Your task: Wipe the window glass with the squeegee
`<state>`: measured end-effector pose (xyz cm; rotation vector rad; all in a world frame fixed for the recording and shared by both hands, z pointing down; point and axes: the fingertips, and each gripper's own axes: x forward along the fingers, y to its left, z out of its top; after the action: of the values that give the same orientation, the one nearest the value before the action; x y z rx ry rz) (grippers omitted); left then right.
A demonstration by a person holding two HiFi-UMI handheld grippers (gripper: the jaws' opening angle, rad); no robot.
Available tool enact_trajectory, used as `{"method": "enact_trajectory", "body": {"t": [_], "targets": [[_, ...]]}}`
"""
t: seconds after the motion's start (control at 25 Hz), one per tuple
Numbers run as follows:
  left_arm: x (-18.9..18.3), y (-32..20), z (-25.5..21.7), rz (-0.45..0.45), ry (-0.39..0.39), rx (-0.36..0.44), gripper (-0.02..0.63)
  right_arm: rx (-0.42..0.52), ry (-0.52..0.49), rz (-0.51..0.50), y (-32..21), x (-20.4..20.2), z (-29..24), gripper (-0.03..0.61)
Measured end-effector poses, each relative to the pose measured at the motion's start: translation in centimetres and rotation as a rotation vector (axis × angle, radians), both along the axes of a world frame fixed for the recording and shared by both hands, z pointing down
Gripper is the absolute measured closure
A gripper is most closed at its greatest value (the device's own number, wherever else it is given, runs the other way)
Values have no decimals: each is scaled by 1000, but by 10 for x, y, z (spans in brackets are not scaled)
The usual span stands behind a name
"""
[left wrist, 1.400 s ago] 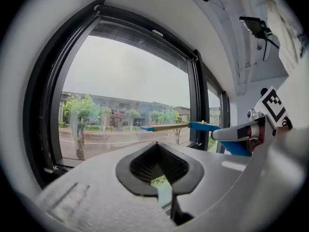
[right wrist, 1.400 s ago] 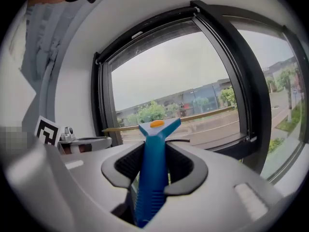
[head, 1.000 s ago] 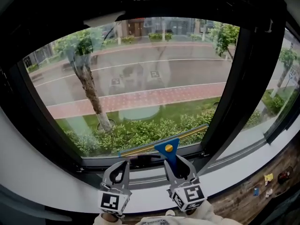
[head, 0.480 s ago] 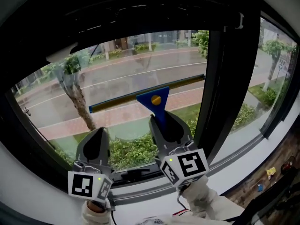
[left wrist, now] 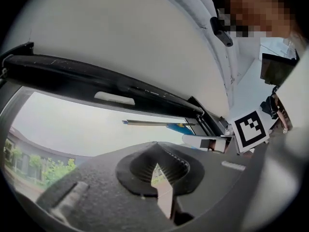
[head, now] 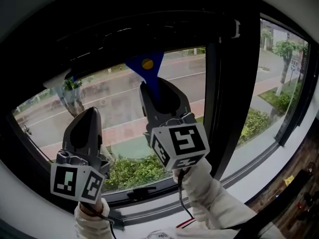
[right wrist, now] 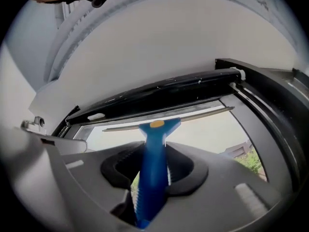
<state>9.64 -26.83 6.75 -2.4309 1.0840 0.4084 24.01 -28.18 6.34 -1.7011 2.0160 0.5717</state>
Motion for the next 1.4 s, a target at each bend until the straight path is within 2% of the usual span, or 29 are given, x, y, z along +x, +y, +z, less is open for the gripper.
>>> {"method": "enact_trajectory", "body": {"t": [0.24,0.52,0.68,0.84,1.24,1.4], "targets": [[14,4,-26,4,-14,51,614,29,7,-5,-12,5,-41,439],[23,4,-29,28,5,41,614,8,-1,6,-24,16,-62,439],[25,2,-23,23,14,50,614,-26,10,16,-30,18,-55,437],[29,4,-14,1,3,98,614,-40,14,17,-30,17,-47,439],[21,27,-7,59,126,196,614,-74,13,17,-26,17,-12,439],[25,22,15,20,92,183,614,-92,29,24,-24,17,8,439]]}}
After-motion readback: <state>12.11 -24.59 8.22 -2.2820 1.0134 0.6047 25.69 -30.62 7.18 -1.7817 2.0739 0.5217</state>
